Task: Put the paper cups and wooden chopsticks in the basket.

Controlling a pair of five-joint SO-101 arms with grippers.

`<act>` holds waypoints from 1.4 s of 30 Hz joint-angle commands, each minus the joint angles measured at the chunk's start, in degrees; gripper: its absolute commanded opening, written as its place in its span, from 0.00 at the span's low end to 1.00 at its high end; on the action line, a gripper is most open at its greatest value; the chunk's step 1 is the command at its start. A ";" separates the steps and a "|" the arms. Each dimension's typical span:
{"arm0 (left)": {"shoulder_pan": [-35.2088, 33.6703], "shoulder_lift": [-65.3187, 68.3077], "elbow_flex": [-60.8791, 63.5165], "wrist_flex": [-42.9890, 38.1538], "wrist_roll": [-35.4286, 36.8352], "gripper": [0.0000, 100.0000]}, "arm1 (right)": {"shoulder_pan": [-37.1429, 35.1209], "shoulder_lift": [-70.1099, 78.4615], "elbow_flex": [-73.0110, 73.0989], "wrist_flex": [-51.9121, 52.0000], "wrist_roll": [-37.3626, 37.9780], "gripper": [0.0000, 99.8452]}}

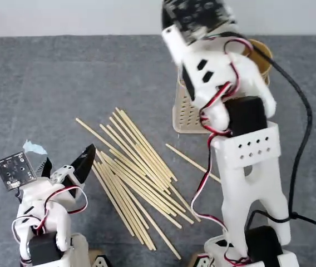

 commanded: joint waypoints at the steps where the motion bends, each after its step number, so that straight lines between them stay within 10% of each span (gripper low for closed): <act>1: 0.09 -0.79 -0.48 -0.18 -0.70 0.41 | 2.42 1.98 -0.26 -3.12 -2.20 0.01; 17: 0.09 -0.88 -0.48 -0.18 -0.79 0.41 | 8.66 12.26 -0.18 -2.86 -11.43 0.01; 24: 0.26 -0.88 -0.75 -0.18 -0.70 0.41 | 8.48 9.01 -0.44 7.52 -11.78 0.23; 42: 0.53 -0.44 -12.97 0.09 -2.64 0.25 | 1.54 0.22 0.09 52.44 -11.34 0.01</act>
